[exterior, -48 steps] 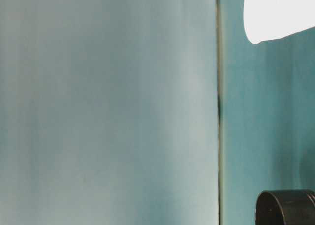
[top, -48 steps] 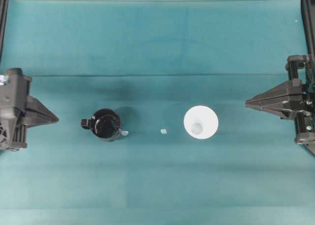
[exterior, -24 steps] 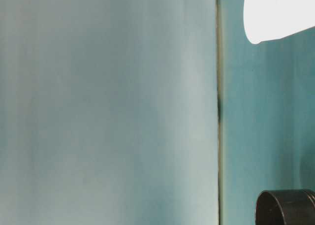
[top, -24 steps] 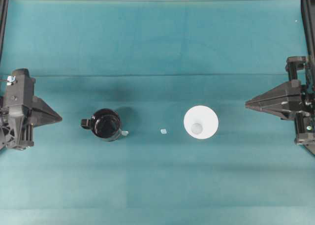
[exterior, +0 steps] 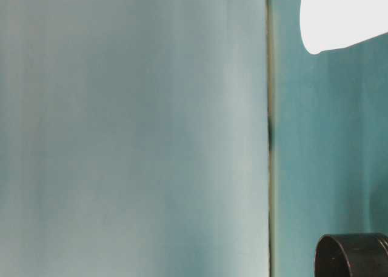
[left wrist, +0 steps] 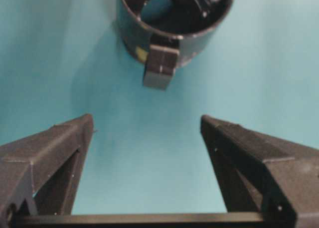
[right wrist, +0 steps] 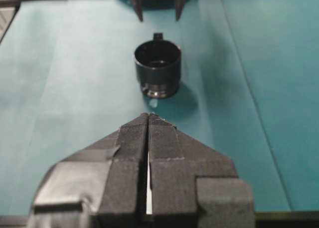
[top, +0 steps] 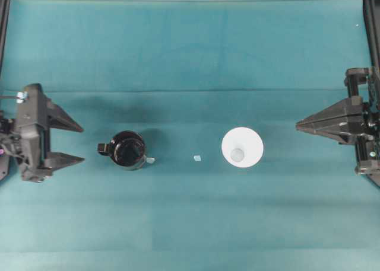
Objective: Put the paper cup into the moved cup holder.
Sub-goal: 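Move the left gripper open toward the black cup holder, then close the left gripper on the black cup holder's handle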
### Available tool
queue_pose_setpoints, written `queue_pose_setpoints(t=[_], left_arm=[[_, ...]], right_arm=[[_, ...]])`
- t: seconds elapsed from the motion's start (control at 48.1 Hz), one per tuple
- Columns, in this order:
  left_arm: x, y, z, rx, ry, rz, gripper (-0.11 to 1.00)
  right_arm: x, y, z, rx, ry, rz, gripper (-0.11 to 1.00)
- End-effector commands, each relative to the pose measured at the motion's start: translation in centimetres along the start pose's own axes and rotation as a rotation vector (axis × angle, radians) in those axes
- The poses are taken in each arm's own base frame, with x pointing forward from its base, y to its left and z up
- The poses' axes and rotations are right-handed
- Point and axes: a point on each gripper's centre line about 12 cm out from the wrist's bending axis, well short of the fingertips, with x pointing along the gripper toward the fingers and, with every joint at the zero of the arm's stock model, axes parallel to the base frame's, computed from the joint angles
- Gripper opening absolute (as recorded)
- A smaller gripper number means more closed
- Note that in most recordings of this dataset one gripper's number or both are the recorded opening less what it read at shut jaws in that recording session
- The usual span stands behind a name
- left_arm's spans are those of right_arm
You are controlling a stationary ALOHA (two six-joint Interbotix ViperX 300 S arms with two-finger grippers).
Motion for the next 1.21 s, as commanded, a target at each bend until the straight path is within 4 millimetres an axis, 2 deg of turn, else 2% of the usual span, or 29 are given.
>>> queue_pose_setpoints(t=[0.0,0.291,0.436,1.185], left_arm=[[1.0,-0.1,0.5,-0.001,-0.029,-0.004,0.90],[4.4,-0.1,1.0,0.011,-0.022,-0.005,0.90],[5.3,-0.2,1.2,0.012,-0.004,-0.003,0.90],[5.4,-0.2,1.1,0.011,0.003,-0.002,0.86]], right_arm=[[0.1,0.0,1.0,0.014,-0.022,0.000,0.01],[0.1,0.0,1.0,0.014,-0.022,0.000,0.01],[0.1,0.0,1.0,0.014,-0.023,0.000,0.01],[0.1,0.0,1.0,0.014,-0.023,-0.001,0.01]])
